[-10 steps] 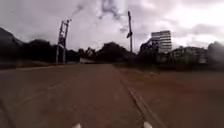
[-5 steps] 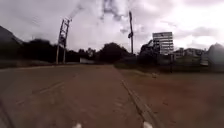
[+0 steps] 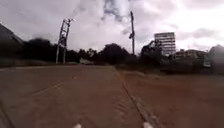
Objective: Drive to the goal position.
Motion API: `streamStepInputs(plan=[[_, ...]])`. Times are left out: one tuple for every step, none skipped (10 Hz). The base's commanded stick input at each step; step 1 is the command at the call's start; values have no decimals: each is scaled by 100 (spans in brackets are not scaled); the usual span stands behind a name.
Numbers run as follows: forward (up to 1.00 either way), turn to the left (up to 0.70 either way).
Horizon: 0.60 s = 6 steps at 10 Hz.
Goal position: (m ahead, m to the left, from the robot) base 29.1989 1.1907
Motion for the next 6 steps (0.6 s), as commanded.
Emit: streamStepInputs(plan=[[50, 0], [50, 0], [50, 0], [50, 0], [50, 0], [50, 0]])
